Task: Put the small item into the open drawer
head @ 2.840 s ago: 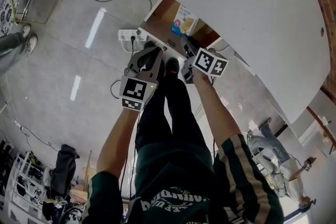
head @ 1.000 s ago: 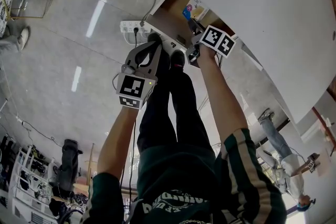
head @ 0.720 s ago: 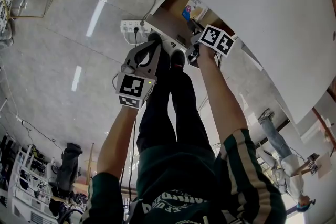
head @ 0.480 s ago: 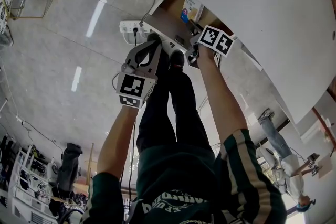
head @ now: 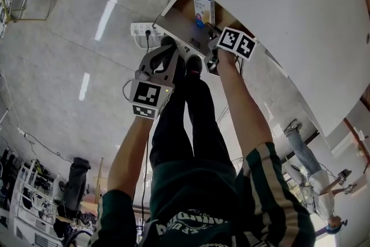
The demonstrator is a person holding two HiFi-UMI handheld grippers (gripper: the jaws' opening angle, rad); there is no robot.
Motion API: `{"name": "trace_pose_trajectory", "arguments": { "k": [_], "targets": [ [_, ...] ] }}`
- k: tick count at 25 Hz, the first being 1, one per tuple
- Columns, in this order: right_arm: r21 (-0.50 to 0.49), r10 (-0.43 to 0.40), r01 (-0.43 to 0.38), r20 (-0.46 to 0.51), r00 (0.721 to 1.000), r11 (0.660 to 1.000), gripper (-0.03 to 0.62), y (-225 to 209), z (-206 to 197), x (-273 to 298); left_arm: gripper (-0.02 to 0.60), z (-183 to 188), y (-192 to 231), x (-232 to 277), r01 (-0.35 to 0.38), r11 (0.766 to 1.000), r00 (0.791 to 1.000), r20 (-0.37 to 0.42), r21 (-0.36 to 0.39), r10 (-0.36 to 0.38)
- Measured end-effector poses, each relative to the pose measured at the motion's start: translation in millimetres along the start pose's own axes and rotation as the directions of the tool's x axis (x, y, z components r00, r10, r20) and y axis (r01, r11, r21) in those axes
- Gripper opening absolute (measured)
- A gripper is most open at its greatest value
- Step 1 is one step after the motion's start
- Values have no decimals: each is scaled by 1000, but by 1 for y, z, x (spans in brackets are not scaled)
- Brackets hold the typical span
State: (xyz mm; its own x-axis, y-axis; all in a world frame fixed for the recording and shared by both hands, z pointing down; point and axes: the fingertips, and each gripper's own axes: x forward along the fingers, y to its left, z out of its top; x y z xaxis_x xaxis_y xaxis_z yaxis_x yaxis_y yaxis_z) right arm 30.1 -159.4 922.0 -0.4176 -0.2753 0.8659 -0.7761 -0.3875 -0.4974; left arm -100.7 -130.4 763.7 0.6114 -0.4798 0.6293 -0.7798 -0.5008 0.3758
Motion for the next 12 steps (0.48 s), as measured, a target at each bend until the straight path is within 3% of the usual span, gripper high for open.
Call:
{"name": "trace_pose_trajectory", "arguments": {
  "k": [6,12],
  "targets": [
    [184,86,-96,60,994,978,190,5,8,-1,25,-2,-1,2,3,1000,1000,-7,2,-3],
    [49,-10,8,50,999,999,216,-7,8,-1,25,-1,-1,4,6,1000,1000,-12,5,-6]
  ]
}}
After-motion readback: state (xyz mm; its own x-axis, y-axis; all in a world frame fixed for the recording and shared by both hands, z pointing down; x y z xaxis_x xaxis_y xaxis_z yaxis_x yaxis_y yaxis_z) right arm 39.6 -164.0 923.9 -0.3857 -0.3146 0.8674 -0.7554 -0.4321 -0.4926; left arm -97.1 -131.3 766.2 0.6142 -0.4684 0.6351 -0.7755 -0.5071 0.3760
